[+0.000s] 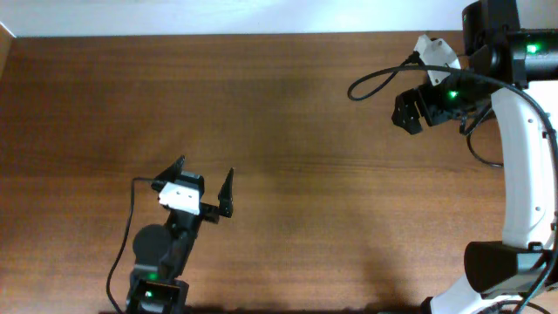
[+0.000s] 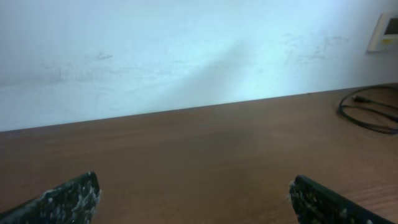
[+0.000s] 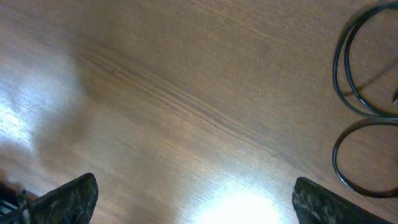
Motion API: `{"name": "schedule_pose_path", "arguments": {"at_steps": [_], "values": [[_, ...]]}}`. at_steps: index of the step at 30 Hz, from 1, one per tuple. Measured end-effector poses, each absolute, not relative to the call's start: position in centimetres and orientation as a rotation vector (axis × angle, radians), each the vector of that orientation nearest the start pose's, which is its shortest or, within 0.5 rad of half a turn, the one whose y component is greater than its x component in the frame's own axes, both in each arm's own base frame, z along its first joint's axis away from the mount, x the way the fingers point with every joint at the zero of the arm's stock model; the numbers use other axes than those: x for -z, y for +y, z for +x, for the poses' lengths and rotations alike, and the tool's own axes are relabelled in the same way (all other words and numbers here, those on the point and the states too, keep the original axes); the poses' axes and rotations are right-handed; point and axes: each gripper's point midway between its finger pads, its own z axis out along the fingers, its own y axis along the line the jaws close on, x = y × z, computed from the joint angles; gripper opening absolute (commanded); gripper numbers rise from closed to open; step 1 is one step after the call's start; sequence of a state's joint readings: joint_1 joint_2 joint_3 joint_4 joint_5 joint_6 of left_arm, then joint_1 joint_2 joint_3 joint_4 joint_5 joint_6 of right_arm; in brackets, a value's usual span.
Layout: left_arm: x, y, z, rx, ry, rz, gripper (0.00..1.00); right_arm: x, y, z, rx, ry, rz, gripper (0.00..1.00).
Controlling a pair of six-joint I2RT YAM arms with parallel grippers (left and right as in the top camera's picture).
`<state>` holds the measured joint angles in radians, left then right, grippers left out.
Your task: Untangle cables
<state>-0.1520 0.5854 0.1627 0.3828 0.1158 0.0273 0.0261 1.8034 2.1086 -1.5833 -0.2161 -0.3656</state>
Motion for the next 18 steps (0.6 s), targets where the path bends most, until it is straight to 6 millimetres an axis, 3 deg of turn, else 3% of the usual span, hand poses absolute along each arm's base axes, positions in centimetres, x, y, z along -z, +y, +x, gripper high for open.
{"name": "schedule_pose_path", "arguments": {"at_steps": [5, 13, 15, 18], "values": [[-20.2, -5.4, 25.9, 0.168, 1.476, 0.215, 0.99, -27.0, 4.6, 36.6, -0.230, 2.745, -0.591, 0.99], [-18.0, -4.2, 24.3, 0.127, 1.547, 0.194, 0.99, -27.0, 4.6, 36.5, -0.231, 2.746, -0.590, 0.99], [-16.0, -3.8, 24.3, 0.114, 1.628, 0.182, 0.99, -27.0, 4.6, 36.5, -0.231, 2.746, -0.591, 0.99], [-16.0, -3.7, 24.3, 0.104, 1.629, 0.183, 0.99, -27.0, 4.6, 36.5, -0.231, 2.746, -0.590, 0.99]]}}
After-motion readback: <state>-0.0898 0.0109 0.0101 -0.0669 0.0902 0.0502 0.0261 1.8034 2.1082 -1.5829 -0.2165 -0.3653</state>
